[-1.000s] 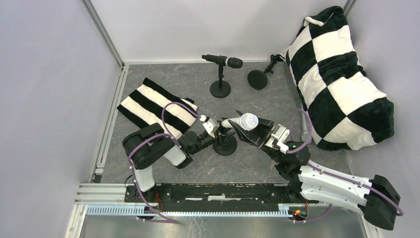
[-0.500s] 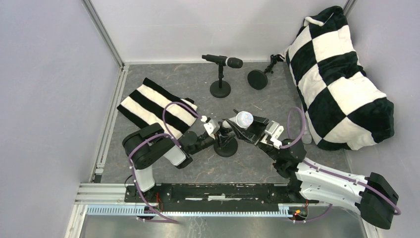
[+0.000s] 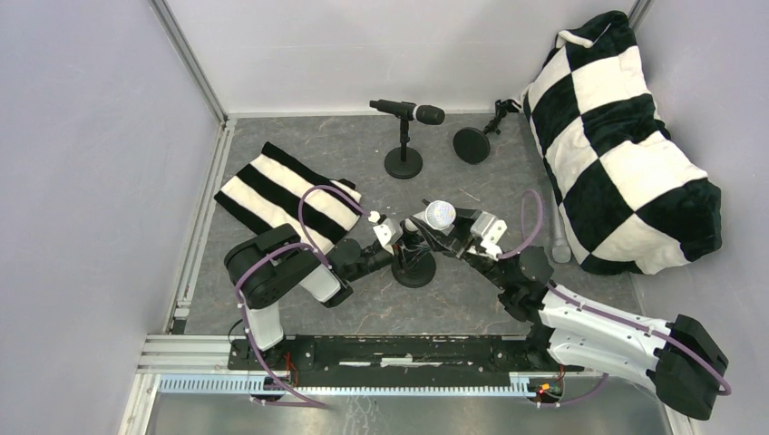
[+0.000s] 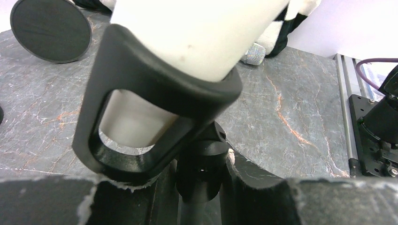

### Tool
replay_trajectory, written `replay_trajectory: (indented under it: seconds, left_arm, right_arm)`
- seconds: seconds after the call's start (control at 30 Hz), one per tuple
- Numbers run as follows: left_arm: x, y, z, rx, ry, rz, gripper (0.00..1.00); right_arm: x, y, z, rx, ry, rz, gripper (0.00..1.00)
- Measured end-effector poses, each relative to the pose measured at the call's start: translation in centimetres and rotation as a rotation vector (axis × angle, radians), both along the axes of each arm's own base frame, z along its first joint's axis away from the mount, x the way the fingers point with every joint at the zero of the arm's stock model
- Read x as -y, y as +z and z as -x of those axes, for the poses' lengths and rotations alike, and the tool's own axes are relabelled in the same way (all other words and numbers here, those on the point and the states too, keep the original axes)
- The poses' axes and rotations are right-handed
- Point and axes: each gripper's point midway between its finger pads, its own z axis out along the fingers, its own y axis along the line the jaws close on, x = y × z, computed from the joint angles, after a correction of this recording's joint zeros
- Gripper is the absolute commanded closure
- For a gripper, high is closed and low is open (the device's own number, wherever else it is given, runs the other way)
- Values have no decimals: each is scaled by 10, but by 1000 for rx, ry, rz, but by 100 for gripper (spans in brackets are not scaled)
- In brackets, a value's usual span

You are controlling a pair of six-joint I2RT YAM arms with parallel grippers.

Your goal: Attach the microphones to the stand

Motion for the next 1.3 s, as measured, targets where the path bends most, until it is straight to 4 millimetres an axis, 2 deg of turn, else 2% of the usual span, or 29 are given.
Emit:
replay_trajectory:
  seconds: [0.43,0.97,1.3]
  left_arm:
    - [1,0,-2,0,1,1,98]
    - [1,-1,-2,1,2,2,98]
    - [1,-1,-2,-4,3,5,98]
  right_arm:
    - [-21,-8,-33,-170,-17,148,100]
    - [-16,-23,-34,-220,-1,143,100]
    - [-24,-30,-37,-211,15,161,100]
